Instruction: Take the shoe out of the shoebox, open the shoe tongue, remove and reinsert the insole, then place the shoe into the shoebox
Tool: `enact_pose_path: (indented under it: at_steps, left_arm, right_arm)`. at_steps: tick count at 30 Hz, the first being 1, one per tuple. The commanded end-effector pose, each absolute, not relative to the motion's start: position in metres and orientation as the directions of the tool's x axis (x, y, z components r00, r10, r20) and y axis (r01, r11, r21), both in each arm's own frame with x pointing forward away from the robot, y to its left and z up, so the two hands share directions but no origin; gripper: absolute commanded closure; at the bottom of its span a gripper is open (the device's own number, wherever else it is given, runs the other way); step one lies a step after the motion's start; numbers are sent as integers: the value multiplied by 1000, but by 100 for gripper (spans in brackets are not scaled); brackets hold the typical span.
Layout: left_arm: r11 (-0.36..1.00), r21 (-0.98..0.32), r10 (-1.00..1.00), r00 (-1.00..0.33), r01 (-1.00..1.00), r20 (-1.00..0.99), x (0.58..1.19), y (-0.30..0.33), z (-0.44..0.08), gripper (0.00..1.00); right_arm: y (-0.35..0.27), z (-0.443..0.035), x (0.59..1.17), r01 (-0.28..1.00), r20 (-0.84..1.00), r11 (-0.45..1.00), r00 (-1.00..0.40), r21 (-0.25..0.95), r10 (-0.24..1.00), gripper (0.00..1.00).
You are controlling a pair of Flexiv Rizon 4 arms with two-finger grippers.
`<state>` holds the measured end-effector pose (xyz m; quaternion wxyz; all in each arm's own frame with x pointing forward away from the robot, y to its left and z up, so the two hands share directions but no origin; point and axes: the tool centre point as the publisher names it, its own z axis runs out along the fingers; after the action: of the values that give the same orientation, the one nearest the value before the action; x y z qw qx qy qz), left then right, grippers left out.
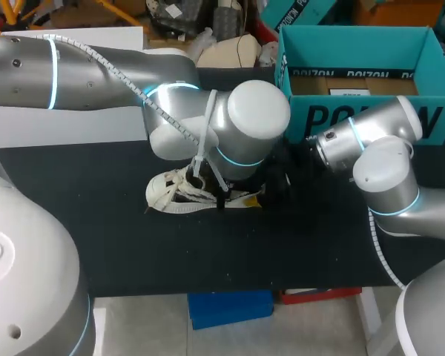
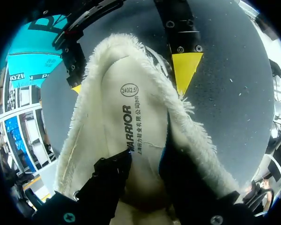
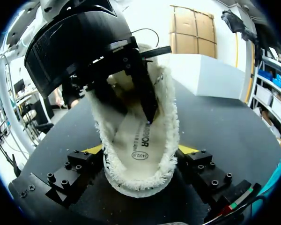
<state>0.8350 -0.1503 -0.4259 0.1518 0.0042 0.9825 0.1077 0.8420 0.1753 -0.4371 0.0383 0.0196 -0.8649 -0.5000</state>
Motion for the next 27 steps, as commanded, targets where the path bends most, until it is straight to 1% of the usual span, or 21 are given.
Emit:
enact_pose_path:
  at_steps: [1,2,3,5,9,18,19,20,21,27]
  left_arm:
    - [981,176,10,-874,-87,-486,844,-142,-457,61]
    - [982,160,-6,-866,-100,-501,846,-141,-455,62]
    - [981,155,-16,-851,-114,-524,848,-140,-452,67]
    - [983,128,-40,-837,-131,-546,853,-139,-449,71]
    - [985,104,-55,-817,-139,-575,859,-138,-443,71]
    - [984,115,-48,-818,-139,-574,862,-142,-449,73]
    - [984,119,-45,-823,-135,-567,862,-143,-450,78]
    - [983,121,-45,-827,-136,-561,862,-143,-450,91]
    - [982,131,-41,-832,-135,-554,862,-143,-450,100]
    - [989,111,-39,-882,-103,-469,864,-143,-441,100]
  right_arm:
    - [174,-439,843,6,49,500,-996,866,-72,100]
    - [174,-439,843,6,49,500,-996,866,-72,100]
    - [174,-439,843,6,49,500,-996,866,-72,100]
    - [174,-439,843,6,49,500,-996,866,-72,100]
    - [174,-439,843,6,49,500,-996,866,-72,100]
    - [174,-439,843,6,49,500,-996,866,-72,100]
    - [174,-439,843,6,49,500,-996,866,-72,100]
    - [174,-439,843,6,49,500,-996,866,-72,100]
    - [174,-439,843,6,49,500,-996,866,-72,100]
    - [174,-439,843,6,49,500,-996,866,-72,100]
